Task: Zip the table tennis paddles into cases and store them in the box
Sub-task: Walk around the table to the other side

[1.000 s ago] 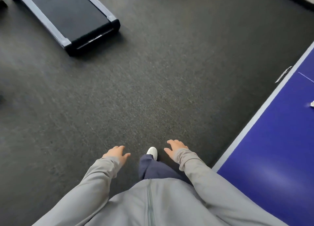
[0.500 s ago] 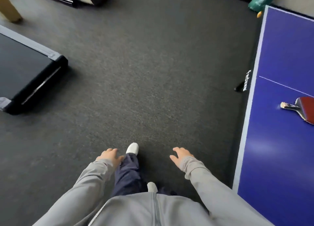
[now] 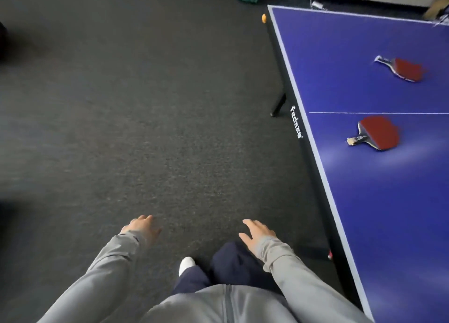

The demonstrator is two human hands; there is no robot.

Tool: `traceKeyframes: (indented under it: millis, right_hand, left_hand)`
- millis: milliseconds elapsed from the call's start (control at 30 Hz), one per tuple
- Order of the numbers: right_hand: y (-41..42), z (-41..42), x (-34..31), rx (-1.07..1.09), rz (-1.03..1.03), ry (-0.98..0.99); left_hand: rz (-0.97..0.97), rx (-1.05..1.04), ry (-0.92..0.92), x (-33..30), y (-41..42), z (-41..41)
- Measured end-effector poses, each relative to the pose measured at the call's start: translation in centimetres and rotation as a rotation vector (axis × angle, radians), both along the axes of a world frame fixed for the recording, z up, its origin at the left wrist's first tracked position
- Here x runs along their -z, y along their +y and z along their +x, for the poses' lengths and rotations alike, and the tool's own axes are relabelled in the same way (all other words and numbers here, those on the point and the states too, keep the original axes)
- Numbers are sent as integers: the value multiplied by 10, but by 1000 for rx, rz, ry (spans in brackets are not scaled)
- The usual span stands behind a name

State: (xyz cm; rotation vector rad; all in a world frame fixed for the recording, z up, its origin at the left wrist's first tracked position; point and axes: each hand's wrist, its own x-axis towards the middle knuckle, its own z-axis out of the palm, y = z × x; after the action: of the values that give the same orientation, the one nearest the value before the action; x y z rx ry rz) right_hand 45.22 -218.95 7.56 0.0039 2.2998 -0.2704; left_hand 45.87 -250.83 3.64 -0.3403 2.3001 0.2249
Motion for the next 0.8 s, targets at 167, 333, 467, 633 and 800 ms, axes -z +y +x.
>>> traceKeyframes:
  millis: [167, 333, 467, 633, 800]
  right_hand:
    - [11, -54, 5, 130, 8, -17]
    - [40, -131, 11, 212, 5, 5]
    - [71, -185, 6, 310, -13, 37]
    - [109, -241, -6, 441, -37, 97]
    - [140, -293, -14, 594, -52, 187]
  left_hand:
    - [37, 102, -10, -1, 21, -95]
    - [42, 200, -10, -3, 57, -183]
    - [7, 270, -3, -10, 90, -251]
    - [31, 364, 44, -23, 144, -331]
    - [95, 519, 110, -38, 207, -414]
